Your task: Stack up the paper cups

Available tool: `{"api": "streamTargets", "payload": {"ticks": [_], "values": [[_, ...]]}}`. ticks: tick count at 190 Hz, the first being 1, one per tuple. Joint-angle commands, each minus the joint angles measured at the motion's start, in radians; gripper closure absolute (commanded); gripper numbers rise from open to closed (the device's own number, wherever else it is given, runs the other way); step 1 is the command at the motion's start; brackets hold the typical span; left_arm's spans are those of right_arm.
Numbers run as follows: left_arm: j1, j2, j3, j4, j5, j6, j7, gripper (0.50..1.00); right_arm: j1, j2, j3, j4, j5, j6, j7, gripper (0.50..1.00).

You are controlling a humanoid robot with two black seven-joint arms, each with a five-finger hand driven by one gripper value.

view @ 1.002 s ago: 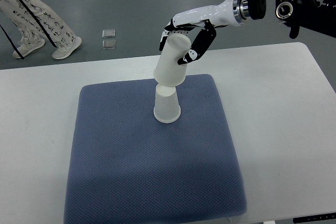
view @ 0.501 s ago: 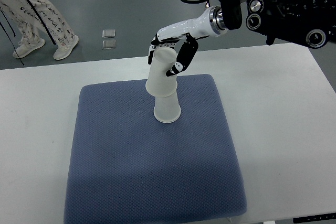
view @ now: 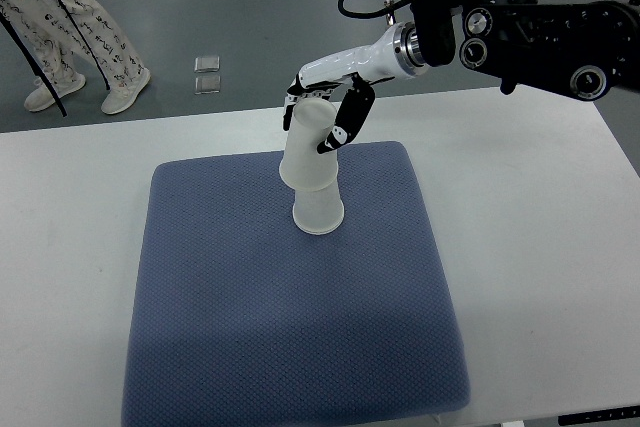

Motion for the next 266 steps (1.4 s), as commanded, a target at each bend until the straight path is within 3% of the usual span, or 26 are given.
{"api": "streamTargets", "payload": {"ticks": [1,97,110,119,133,172,218,266], "values": [[0.000,0.000,0.000,0.000,0.000,0.000,0.000,0.500,-0.003,0.008,0.000,0.000,0.000,-0.004,0.000,0.752],[-0.002,0.000,0.000,0.000,0.000,0.000,0.000,0.500,-0.026,0.009,-0.014,0.000,-0.005,-0.014,-0.002,0.728],[0.000,0.000,0.001,0.000,0.000,0.000,0.000,0.500,-0.034,0.009,-0.015,0.000,-0.006,-0.017,-0.002,0.699],[0.000,0.000,0.000,0.000,0.000,0.000,0.000,0.500,-0.041,0.011,-0.014,-0.003,-0.006,-0.032,0.000,0.630],[0.000,0.000,0.000,0.000,0.000,0.000,0.000,0.500,-0.052,0.018,-0.014,-0.014,-0.006,-0.060,0.000,0.581],[0.000,0.000,0.001,0.000,0.000,0.000,0.000,0.500,-0.086,0.014,-0.012,-0.036,-0.003,-0.076,0.000,0.574],[0.000,0.000,0.000,0.000,0.000,0.000,0.000,0.500,-0.169,-0.057,0.022,-0.040,0.052,-0.247,0.014,0.579],[0.000,0.000,0.001,0.000,0.000,0.000,0.000,0.500,-0.359,-0.091,0.241,-0.049,0.452,-0.339,0.012,0.579]]}}
